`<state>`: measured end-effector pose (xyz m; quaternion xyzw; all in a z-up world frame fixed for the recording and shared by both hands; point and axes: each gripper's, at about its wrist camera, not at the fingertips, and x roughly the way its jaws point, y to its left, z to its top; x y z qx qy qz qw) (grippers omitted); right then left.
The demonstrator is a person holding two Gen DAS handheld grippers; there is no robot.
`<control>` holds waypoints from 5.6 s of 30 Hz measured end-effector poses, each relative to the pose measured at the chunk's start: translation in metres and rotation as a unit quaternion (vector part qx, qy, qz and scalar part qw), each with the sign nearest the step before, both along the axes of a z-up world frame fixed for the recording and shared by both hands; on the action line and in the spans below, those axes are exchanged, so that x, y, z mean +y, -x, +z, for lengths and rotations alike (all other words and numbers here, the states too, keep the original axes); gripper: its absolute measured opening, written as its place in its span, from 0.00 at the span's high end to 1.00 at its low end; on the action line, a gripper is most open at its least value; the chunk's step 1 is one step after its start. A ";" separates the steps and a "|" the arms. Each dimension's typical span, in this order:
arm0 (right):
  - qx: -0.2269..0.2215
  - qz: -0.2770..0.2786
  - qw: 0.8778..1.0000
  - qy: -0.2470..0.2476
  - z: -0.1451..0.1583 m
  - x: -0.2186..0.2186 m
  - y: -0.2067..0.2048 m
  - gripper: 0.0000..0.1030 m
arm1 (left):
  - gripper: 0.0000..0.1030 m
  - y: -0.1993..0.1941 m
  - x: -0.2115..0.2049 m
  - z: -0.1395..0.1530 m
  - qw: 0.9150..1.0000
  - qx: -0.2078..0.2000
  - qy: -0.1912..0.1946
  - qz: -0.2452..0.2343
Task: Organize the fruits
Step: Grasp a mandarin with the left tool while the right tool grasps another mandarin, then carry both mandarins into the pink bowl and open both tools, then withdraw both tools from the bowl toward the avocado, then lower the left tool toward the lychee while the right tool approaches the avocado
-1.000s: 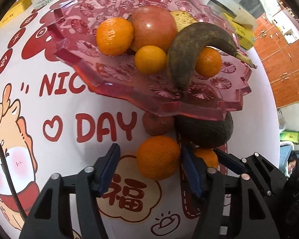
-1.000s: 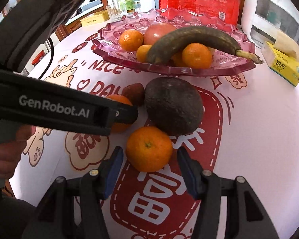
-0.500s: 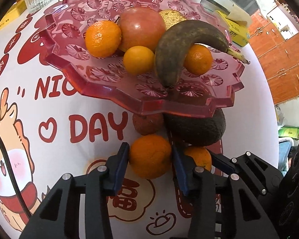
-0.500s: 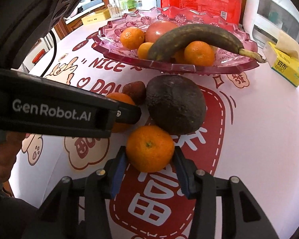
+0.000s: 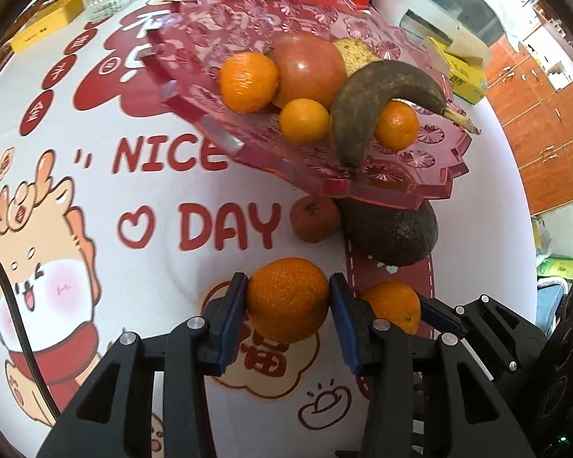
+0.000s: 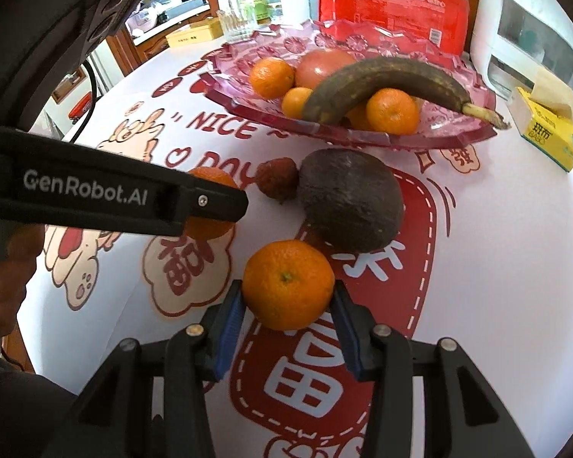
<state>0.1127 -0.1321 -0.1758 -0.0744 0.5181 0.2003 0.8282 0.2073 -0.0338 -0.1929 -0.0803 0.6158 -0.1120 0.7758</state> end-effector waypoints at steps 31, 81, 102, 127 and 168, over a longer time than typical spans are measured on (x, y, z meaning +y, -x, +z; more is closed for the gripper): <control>-0.111 -0.039 0.993 -0.022 0.085 0.017 -0.020 0.56 | 0.59 -0.034 0.089 0.121 0.988 -0.151 -0.010 0.026; -0.095 -0.251 0.963 -0.018 0.062 -0.043 -0.083 0.41 | 0.38 -0.142 0.083 0.096 0.987 -0.156 0.019 -0.044; -0.106 -0.288 0.950 -0.051 0.088 -0.056 -0.011 0.31 | 0.25 -0.056 0.083 0.107 0.990 -0.128 0.021 -0.048; -0.110 -0.212 0.971 -0.027 0.076 -0.056 0.017 0.31 | 0.17 0.008 0.059 0.048 0.997 -0.068 0.010 -0.027; -0.158 0.050 0.986 0.008 0.000 -0.027 -0.022 0.28 | 0.39 -0.024 -0.002 -0.014 0.994 -0.106 0.020 0.005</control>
